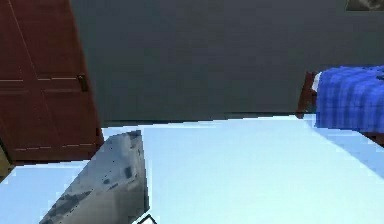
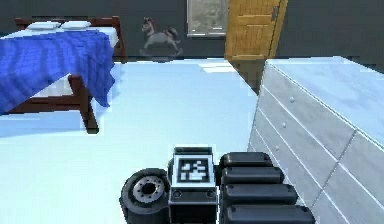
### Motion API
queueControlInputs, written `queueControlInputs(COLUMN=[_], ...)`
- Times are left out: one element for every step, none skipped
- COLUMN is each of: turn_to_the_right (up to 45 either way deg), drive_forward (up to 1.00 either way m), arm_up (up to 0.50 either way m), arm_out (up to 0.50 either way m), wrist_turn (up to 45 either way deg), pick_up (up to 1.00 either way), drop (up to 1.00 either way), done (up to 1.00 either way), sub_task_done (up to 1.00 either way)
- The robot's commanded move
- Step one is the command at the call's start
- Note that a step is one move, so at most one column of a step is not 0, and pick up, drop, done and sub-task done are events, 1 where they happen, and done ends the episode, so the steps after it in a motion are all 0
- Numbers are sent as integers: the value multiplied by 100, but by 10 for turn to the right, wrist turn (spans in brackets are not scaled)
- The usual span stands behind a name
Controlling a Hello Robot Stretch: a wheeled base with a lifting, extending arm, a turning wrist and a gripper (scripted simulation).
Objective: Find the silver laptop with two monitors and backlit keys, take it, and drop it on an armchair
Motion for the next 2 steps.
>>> queueControlInputs(turn_to_the_right=[450,360], drive_forward=[0,0], arm_up=[0,0], arm_out=[0,0], wrist_turn=[0,0], pick_up=[0,0], drop=[0,0], done=[0,0], sub_task_done=[0,0])
